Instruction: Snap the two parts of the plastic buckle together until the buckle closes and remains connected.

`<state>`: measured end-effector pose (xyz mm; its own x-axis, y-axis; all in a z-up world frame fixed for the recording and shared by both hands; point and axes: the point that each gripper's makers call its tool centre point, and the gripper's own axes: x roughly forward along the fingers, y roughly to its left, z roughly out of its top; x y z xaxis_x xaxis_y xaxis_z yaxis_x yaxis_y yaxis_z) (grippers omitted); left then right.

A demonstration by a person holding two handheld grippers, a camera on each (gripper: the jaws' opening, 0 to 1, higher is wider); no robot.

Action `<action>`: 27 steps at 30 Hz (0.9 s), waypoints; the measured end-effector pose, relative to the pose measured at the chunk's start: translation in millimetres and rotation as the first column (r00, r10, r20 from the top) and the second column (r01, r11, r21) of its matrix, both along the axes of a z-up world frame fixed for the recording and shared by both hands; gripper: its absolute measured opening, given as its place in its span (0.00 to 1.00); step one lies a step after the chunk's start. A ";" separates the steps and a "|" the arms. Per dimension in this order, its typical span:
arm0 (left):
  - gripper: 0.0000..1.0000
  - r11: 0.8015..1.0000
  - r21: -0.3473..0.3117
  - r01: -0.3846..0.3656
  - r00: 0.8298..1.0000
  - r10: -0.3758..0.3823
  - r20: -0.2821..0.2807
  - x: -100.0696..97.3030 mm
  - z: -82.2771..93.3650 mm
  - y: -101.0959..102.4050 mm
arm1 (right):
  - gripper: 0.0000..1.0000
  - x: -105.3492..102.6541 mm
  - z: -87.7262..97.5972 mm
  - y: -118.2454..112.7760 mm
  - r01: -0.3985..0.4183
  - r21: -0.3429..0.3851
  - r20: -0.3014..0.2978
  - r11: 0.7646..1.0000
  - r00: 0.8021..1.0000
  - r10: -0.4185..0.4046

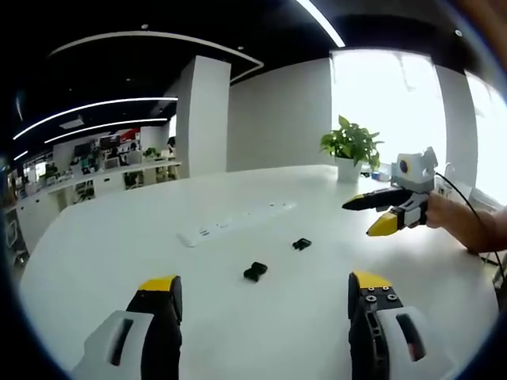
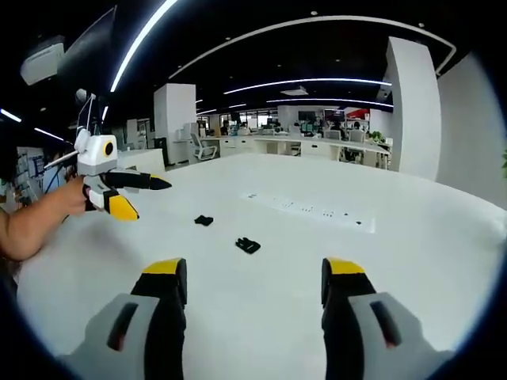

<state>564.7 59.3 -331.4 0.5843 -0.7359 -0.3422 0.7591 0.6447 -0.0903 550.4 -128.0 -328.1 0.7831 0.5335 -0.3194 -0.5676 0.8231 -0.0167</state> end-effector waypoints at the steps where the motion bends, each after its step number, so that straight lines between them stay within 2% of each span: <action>1: 0.88 1.000 -0.001 0.002 1.000 -0.002 0.000 0.3 0.2 -1.1 | 0.69 0.9 -0.2 0.2 0.000 0.001 -0.001 1.000 1.000 0.000; 27: 0.88 1.000 -0.001 0.014 1.000 -0.014 -0.006 15.0 -3.4 -8.9 | 0.69 15.3 1.0 2.1 0.003 0.012 -0.004 1.000 1.000 -0.003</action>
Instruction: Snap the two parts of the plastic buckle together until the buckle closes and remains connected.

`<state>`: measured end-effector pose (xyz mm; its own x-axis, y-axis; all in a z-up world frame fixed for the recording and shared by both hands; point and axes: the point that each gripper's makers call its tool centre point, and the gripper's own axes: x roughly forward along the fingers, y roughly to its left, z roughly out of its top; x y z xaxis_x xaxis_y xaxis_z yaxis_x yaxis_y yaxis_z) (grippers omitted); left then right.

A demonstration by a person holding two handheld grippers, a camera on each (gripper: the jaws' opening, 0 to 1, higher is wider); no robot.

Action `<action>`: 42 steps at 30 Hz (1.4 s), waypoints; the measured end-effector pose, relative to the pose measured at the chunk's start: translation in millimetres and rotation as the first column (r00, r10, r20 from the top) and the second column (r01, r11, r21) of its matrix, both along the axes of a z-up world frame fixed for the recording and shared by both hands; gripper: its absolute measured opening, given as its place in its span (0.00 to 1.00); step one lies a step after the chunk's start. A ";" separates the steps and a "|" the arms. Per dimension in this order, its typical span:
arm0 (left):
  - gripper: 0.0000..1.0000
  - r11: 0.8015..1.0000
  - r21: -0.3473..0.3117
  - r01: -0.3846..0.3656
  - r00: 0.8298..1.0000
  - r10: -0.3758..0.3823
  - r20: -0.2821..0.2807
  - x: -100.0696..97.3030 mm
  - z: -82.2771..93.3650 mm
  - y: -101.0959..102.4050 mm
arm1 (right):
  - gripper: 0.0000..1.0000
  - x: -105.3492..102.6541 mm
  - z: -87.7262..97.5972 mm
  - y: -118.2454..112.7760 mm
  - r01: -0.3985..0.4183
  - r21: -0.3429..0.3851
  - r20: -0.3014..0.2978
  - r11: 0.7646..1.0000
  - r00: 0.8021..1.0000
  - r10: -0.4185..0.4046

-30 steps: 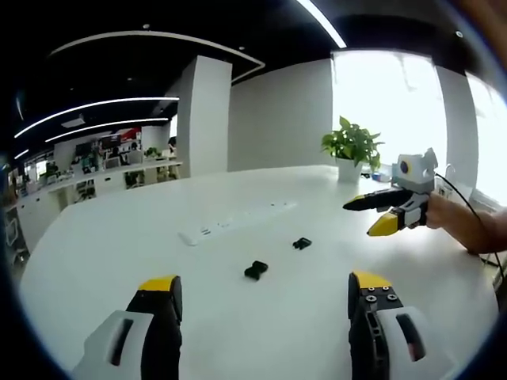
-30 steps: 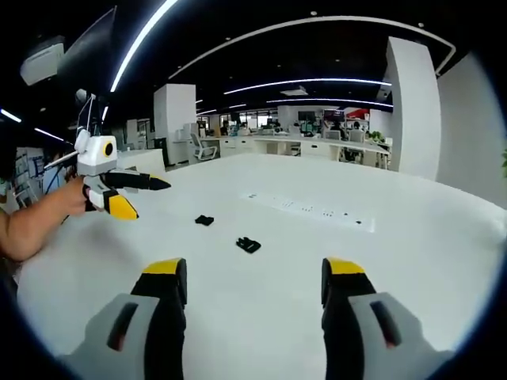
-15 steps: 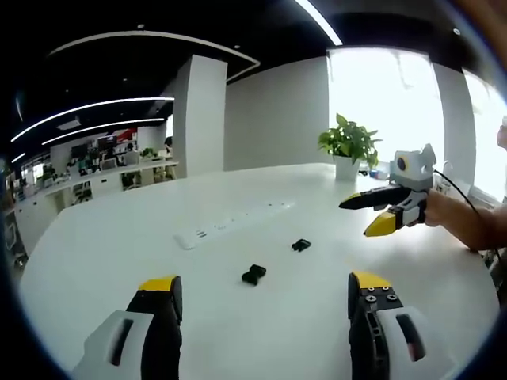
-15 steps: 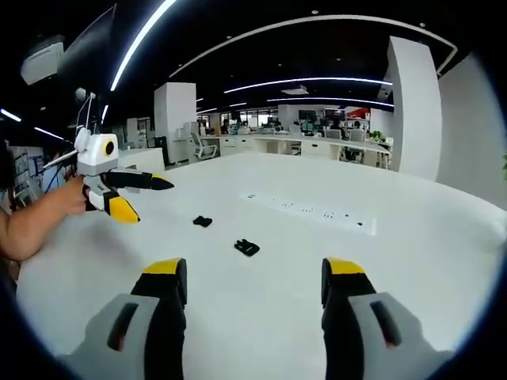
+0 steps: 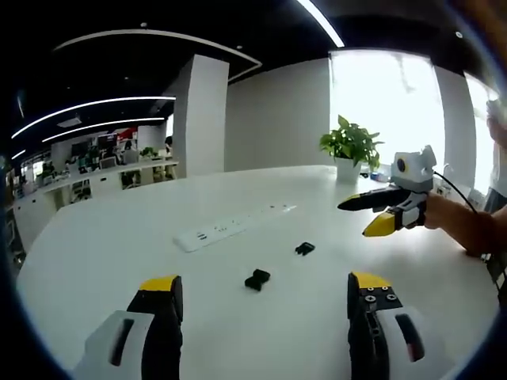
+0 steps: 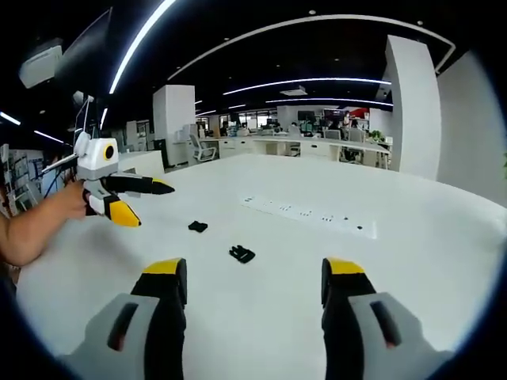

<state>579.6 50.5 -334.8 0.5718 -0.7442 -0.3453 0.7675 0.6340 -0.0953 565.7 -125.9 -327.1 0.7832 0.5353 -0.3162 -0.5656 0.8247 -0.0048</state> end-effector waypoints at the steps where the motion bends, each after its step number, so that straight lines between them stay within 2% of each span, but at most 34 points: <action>1: 0.88 1.000 -0.001 -0.002 1.000 0.002 0.000 0.9 0.0 0.3 | 0.69 0.2 0.0 -0.1 0.000 -0.001 0.001 1.000 1.000 0.000; 42: 0.82 1.000 0.022 0.021 1.000 -0.021 -0.018 13.1 -7.4 -5.0 | 0.69 18.5 -6.4 -4.7 -0.001 -0.009 -0.016 1.000 1.000 0.001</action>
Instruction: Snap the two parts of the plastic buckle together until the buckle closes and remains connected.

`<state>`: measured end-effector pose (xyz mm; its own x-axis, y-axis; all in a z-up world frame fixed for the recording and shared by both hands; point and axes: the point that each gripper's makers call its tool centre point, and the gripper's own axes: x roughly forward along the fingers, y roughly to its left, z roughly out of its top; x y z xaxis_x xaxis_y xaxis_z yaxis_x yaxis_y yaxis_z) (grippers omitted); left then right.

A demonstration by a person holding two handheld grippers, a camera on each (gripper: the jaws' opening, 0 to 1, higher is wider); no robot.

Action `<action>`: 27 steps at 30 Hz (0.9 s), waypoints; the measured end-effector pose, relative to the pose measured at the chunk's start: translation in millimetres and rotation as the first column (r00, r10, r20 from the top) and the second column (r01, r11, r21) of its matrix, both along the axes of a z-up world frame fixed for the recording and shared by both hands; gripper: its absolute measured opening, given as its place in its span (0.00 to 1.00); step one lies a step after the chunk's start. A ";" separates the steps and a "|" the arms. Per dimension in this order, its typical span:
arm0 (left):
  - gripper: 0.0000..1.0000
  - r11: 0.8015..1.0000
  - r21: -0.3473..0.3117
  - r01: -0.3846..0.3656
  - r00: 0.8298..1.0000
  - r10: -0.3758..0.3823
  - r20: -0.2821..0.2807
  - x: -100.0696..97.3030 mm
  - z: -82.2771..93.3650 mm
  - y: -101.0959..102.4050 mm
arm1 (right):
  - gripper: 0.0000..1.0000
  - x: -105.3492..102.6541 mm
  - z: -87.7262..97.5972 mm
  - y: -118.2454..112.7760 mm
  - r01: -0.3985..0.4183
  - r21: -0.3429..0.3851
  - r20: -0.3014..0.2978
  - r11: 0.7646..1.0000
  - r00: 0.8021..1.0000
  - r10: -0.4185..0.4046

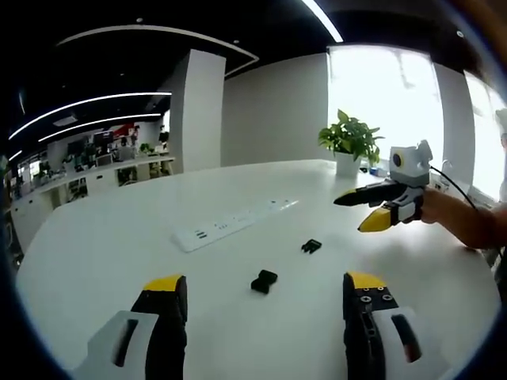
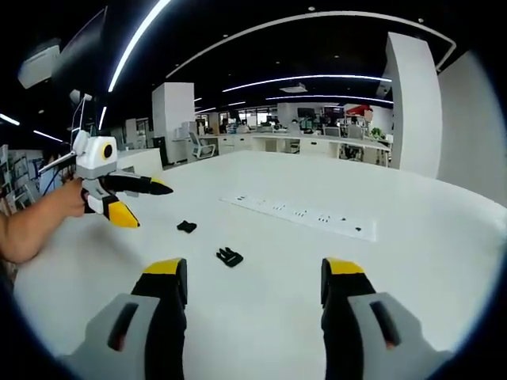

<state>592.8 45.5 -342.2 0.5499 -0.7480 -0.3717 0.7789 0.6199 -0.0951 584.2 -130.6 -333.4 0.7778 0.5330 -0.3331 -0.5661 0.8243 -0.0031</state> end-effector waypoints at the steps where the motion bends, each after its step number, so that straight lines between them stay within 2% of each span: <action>1: 0.82 1.000 0.001 0.000 1.000 0.000 -0.001 0.2 -0.1 0.0 | 0.69 0.3 0.2 -0.3 0.000 -0.003 0.002 1.000 1.000 0.000; 20: 0.87 1.000 0.006 0.001 1.000 -0.001 -0.003 7.7 -3.8 -0.5 | 0.68 6.0 -2.3 -5.0 0.004 -0.005 0.006 1.000 1.000 -0.004; 25: 0.92 0.999 0.030 0.020 1.000 -0.020 0.017 8.9 -6.0 -2.7 | 0.68 7.2 -1.1 -5.8 0.004 -0.007 0.011 1.000 1.000 -0.004; 27: 0.99 0.999 0.029 0.026 0.999 -0.027 0.032 10.2 -5.8 -4.1 | 0.68 8.0 -1.0 -6.0 0.003 -0.010 0.013 1.000 1.000 -0.003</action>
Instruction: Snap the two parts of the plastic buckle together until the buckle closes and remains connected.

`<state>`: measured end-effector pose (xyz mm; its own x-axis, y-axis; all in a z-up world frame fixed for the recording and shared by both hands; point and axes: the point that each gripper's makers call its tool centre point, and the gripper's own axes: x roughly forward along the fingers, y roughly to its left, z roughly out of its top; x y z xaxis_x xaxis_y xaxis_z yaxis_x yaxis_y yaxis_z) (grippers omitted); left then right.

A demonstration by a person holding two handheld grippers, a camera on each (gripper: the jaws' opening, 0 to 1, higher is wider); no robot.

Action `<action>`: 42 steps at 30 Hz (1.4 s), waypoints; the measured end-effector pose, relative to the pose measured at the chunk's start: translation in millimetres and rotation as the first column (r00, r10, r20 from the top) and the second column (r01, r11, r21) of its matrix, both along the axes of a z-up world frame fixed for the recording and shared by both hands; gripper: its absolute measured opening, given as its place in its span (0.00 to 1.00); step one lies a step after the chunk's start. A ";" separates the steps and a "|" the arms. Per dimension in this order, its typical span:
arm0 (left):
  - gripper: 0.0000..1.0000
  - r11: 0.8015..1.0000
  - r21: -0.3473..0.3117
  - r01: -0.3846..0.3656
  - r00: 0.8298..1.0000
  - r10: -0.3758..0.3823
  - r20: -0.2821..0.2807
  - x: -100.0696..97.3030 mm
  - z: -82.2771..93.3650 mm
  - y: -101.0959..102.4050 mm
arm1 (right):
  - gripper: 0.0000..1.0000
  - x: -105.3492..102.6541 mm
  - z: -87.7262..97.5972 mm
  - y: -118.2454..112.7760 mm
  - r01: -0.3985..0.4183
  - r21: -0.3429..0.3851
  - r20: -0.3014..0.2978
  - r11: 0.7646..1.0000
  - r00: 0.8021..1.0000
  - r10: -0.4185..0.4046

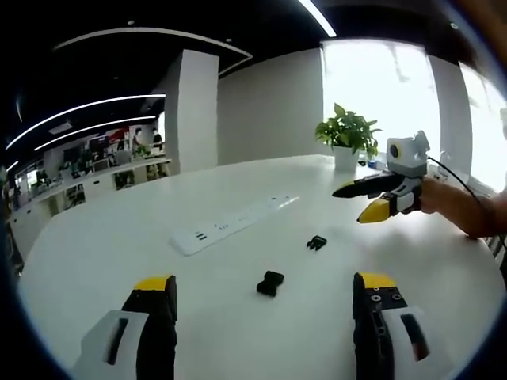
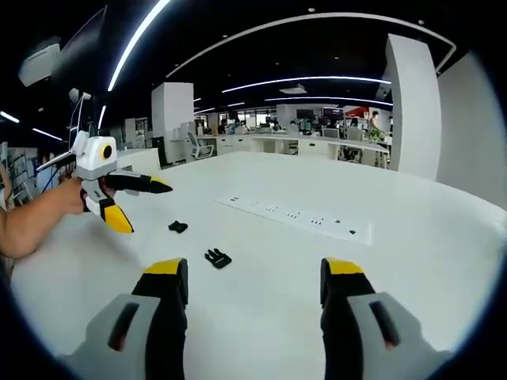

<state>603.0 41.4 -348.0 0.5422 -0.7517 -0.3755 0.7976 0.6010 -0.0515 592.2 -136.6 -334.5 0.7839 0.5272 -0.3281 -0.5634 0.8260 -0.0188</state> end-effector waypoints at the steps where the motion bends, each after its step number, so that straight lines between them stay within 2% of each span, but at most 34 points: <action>1: 0.99 1.000 0.000 0.005 1.000 -0.005 -0.001 -0.7 -0.7 -0.5 | 0.68 0.1 -0.1 0.2 -0.001 -0.002 0.001 1.000 1.000 0.001; 3: 0.99 1.000 -0.020 0.023 1.000 -0.023 0.014 -1.4 2.3 -4.3 | 0.68 0.6 -0.2 0.3 -0.002 -0.002 0.001 1.000 1.000 0.002; 10: 1.00 0.999 -0.029 0.040 0.999 -0.039 0.037 0.1 5.2 -5.9 | 0.68 1.7 -1.1 2.1 -0.004 -0.002 0.001 1.000 1.000 0.004; 11: 1.00 0.996 -0.051 0.069 0.997 -0.070 -0.013 -7.9 3.2 -10.3 | 0.68 2.1 -1.0 2.4 -0.004 -0.001 0.002 1.000 1.000 0.004; 13: 1.00 0.994 -0.085 0.075 0.997 -0.077 -0.021 -8.9 6.6 -13.2 | 0.68 3.0 -1.0 3.7 -0.004 0.005 0.002 1.000 1.000 0.004; 20: 1.00 0.996 -0.050 0.075 0.997 -0.074 0.014 -5.9 6.7 -10.7 | 0.68 4.5 -0.7 6.5 -0.008 0.006 0.002 1.000 1.000 0.008; 24: 0.97 0.996 -0.070 0.047 0.999 -0.049 -0.019 -0.3 7.6 -12.4 | 0.68 5.9 -1.7 6.5 -0.010 -0.002 0.003 1.000 1.000 0.010; 25: 0.94 0.997 -0.065 0.048 0.998 -0.050 -0.027 0.1 6.3 -12.9 | 0.68 6.2 -1.8 6.8 -0.010 -0.003 0.003 1.000 1.000 0.010; 27: 0.98 0.998 -0.039 0.044 0.999 -0.045 -0.031 1.2 2.9 -13.1 | 0.68 6.2 -2.4 7.8 -0.014 -0.003 0.004 1.000 1.000 0.014; 29: 0.99 0.998 -0.003 0.067 0.997 -0.067 -0.034 -1.1 -2.4 -14.5 | 0.68 6.6 -5.0 7.9 -0.016 -0.007 0.001 1.000 1.000 0.016; 33: 0.99 0.996 0.013 0.089 0.996 -0.089 -0.027 -1.5 -3.0 -15.6 | 0.68 7.5 -8.6 7.2 -0.020 -0.018 -0.005 1.000 1.000 0.020; 42: 0.99 0.994 0.009 0.110 0.994 -0.109 -0.029 1.2 -0.3 -14.2 | 0.68 8.8 -12.4 7.9 -0.033 -0.037 -0.011 0.999 0.999 0.033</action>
